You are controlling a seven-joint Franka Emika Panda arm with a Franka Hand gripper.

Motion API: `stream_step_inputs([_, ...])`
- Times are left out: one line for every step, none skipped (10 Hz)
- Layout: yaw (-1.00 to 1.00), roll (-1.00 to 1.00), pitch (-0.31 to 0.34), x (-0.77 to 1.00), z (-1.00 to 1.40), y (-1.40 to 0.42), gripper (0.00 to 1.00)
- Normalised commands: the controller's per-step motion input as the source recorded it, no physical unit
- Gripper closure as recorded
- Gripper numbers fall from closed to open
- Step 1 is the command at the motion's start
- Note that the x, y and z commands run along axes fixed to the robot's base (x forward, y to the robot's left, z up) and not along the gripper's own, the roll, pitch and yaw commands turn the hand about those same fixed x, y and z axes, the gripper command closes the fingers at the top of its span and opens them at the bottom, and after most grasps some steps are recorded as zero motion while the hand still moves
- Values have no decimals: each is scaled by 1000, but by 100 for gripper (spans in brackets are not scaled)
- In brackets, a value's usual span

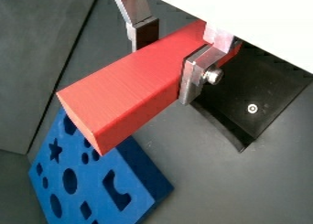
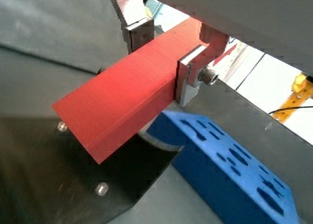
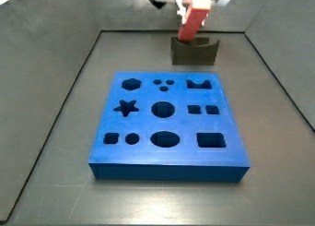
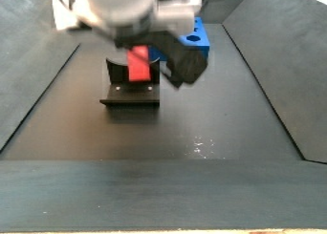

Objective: Pick up the rectangle object. Move up. Place the rectangle object on the fixture. Regrasp the rectangle object. Move to above the board. Insert the rectangle object.
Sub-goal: Place the rectangle object on the fixture, then regrasp the rectangle object.

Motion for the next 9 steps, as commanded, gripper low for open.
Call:
stream_step_inputs([-258, -209, 90, 331, -1000, 140, 100])
stream_step_inputs([-247, -185, 42, 304, -827, 120, 100])
stream_step_inputs([-220, -183, -7, 256, -599, 97, 100])
stream_step_inputs([-188, -170, -18, 219, -447, 89, 100])
stream_step_inputs([-167, -155, -30, 188, -414, 92, 100])
stream_step_inputs([-135, -165, -37, 131, -383, 78, 100])
stream_step_inputs([-110, -165, -43, 104, -370, 85, 100])
stream_step_inputs([0, 0, 0, 0, 0, 0, 0])
stream_step_inputs([5, 7, 62, 0, 1000, 0, 0])
